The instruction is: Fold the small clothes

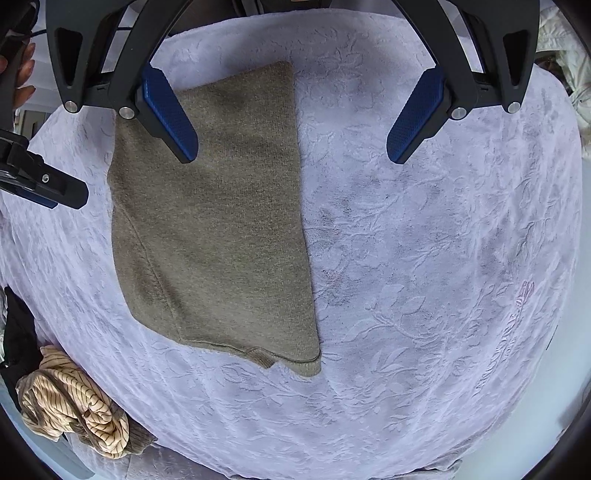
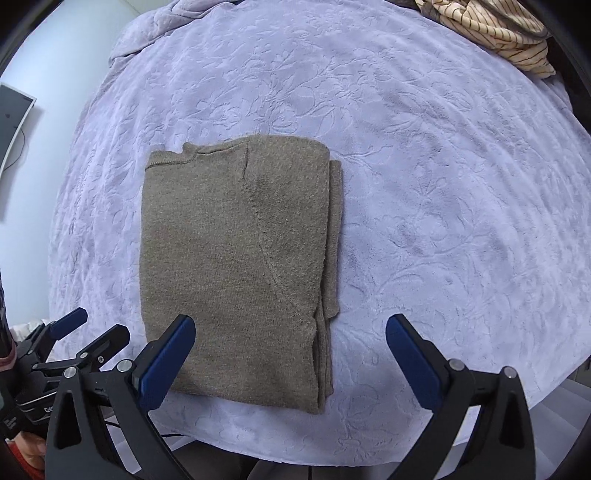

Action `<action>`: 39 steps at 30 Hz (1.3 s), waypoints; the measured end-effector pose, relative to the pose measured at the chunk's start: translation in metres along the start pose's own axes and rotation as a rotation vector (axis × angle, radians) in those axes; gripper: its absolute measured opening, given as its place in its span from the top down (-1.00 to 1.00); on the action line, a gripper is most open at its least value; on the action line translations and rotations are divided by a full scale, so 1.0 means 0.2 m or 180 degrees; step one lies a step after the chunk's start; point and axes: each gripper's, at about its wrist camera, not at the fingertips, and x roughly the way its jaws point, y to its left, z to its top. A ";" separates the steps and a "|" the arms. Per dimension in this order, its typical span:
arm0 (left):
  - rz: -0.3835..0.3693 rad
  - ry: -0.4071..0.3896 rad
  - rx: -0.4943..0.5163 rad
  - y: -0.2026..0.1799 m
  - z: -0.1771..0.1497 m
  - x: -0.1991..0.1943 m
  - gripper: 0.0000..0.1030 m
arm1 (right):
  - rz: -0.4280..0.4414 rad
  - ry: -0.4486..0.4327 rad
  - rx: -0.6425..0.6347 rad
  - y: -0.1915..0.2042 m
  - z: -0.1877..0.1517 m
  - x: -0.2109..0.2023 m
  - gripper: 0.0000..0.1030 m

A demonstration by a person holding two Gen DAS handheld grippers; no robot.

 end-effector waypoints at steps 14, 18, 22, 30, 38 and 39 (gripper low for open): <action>0.0085 0.0020 -0.0019 0.00 0.00 -0.01 -0.99 | -0.0238 0.0034 0.0048 0.03 -0.03 0.00 -0.99; 0.0093 0.0042 0.0001 -0.01 -0.01 0.00 -0.99 | -0.0250 0.0057 0.0048 0.03 -0.04 0.01 -0.99; 0.0080 0.0074 -0.0001 -0.01 -0.01 0.01 -0.99 | -0.0254 0.0080 0.0048 0.03 -0.03 0.01 -0.99; 0.0079 0.0152 -0.0010 -0.01 -0.02 0.04 -0.99 | -0.0294 0.0137 0.0060 0.02 -0.03 0.03 -0.99; 0.0046 0.0371 -0.0041 -0.01 -0.05 0.11 -0.99 | -0.0313 0.0213 0.0053 0.02 -0.04 0.06 -0.99; 0.0045 0.0389 -0.0050 -0.01 -0.06 0.12 -0.99 | -0.0316 0.0224 0.0053 0.02 -0.04 0.06 -0.99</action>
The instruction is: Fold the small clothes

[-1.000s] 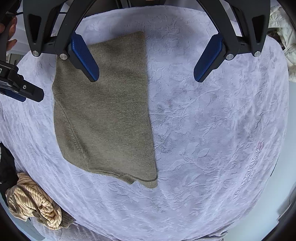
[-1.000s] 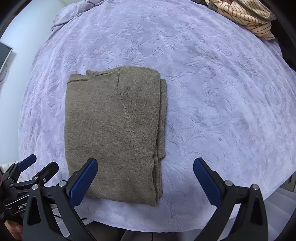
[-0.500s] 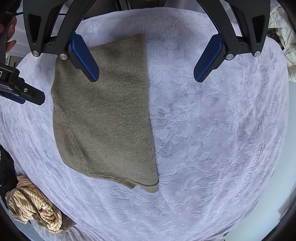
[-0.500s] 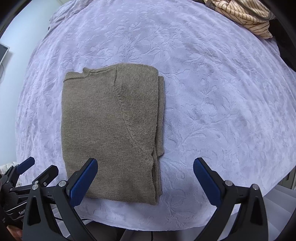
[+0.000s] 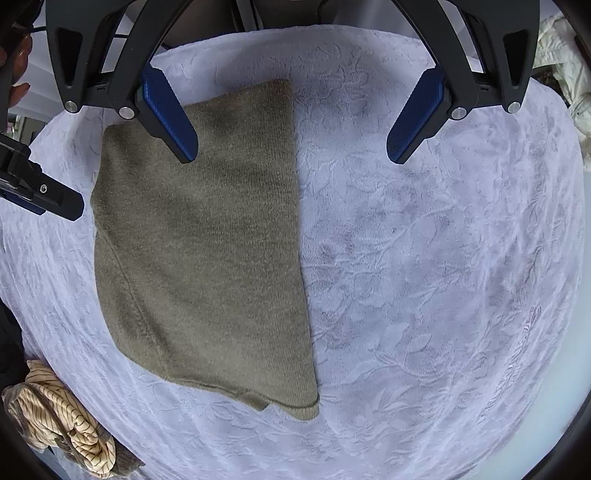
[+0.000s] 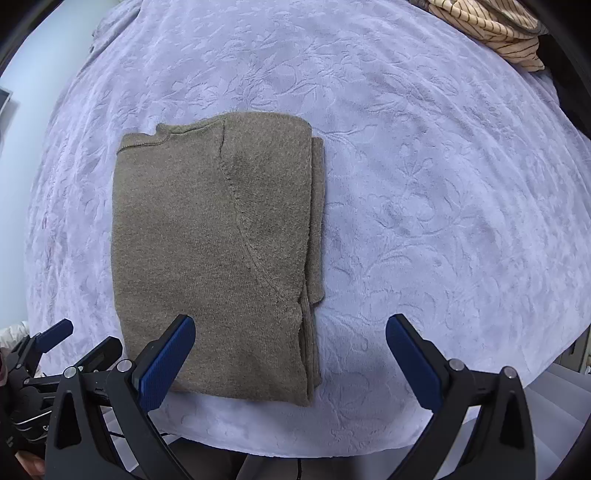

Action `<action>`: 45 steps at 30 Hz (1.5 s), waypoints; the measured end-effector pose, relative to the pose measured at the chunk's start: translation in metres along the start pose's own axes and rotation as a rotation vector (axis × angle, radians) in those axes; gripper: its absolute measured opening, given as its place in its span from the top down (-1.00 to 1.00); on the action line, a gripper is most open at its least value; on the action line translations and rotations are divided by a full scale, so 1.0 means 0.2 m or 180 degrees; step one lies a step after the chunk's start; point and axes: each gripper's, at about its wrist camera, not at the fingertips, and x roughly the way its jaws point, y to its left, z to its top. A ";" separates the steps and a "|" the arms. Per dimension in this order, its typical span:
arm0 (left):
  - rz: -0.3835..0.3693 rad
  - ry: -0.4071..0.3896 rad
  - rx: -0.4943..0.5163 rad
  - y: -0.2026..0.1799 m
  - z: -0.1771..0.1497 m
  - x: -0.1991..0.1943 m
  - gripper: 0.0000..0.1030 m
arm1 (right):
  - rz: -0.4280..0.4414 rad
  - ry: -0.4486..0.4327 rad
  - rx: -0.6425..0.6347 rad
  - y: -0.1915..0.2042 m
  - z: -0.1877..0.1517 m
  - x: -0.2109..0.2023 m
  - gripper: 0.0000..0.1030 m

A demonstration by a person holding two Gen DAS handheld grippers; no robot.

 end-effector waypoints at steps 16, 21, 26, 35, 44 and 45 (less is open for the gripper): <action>0.0012 0.0027 -0.0010 0.00 0.00 0.01 -0.99 | -0.0060 0.0106 -0.0045 0.02 -0.02 0.04 -0.99; 0.0022 0.0023 -0.0005 0.01 0.01 0.01 -0.99 | -0.0078 0.0122 -0.0052 0.03 -0.02 0.05 -0.99; 0.0039 0.0027 0.0004 0.02 0.01 0.01 -0.99 | -0.0088 0.0156 -0.0068 0.04 -0.02 0.07 -0.99; 0.0053 0.0031 -0.0002 0.01 0.01 0.01 -0.99 | -0.0093 0.0163 -0.0086 0.04 -0.01 0.08 -0.99; 0.0068 0.0024 -0.0017 0.01 0.00 0.02 -0.99 | -0.0097 0.0171 -0.0087 0.04 -0.02 0.08 -0.99; 0.0101 0.0012 -0.0018 0.01 0.01 0.01 -0.99 | -0.0098 0.0171 -0.0085 0.04 -0.02 0.08 -0.99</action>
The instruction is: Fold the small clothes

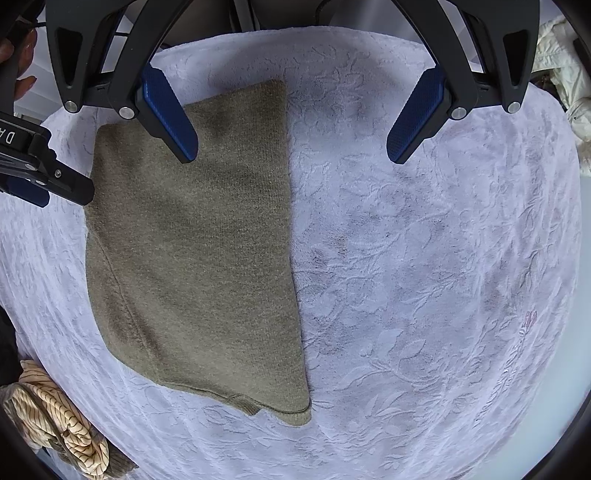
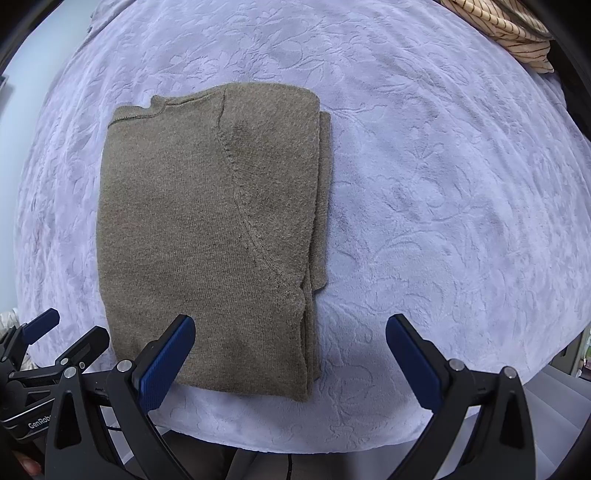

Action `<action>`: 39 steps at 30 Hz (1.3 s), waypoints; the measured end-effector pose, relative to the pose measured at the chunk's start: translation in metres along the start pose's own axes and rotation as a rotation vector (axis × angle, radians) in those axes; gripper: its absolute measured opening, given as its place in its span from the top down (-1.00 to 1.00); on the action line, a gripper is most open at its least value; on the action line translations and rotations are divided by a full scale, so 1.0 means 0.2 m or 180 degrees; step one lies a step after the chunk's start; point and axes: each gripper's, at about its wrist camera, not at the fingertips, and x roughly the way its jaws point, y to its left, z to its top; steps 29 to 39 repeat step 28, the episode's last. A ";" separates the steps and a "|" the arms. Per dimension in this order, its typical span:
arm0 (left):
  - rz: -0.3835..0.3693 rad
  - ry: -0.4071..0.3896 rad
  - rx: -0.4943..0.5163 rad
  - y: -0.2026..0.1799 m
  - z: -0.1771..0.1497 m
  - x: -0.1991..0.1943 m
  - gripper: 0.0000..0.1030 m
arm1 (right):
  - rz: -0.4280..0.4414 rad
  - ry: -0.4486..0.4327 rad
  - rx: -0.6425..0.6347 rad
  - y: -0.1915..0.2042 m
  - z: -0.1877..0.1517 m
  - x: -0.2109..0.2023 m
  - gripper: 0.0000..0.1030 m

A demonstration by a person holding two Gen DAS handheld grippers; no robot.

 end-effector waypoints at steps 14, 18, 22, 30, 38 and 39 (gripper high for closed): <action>0.0081 -0.0099 0.0016 0.00 0.00 -0.02 -0.99 | 0.0012 0.0007 0.0006 0.01 -0.02 0.01 -0.99; 0.0087 -0.0100 0.0020 -0.01 0.00 -0.02 -0.99 | 0.0010 0.0013 -0.0002 0.02 -0.02 0.02 -0.99; 0.0060 -0.0090 -0.0015 0.00 0.00 -0.01 -0.99 | 0.0007 0.0014 -0.0007 0.02 -0.02 0.02 -0.99; -0.0026 -0.0122 -0.0002 0.00 -0.01 -0.03 -0.99 | 0.0002 0.0016 -0.0009 0.02 -0.02 0.02 -0.99; -0.0026 -0.0122 -0.0002 0.00 -0.01 -0.03 -0.99 | 0.0002 0.0016 -0.0009 0.02 -0.02 0.02 -0.99; -0.0026 -0.0122 -0.0002 0.00 -0.01 -0.03 -0.99 | 0.0002 0.0016 -0.0009 0.02 -0.02 0.02 -0.99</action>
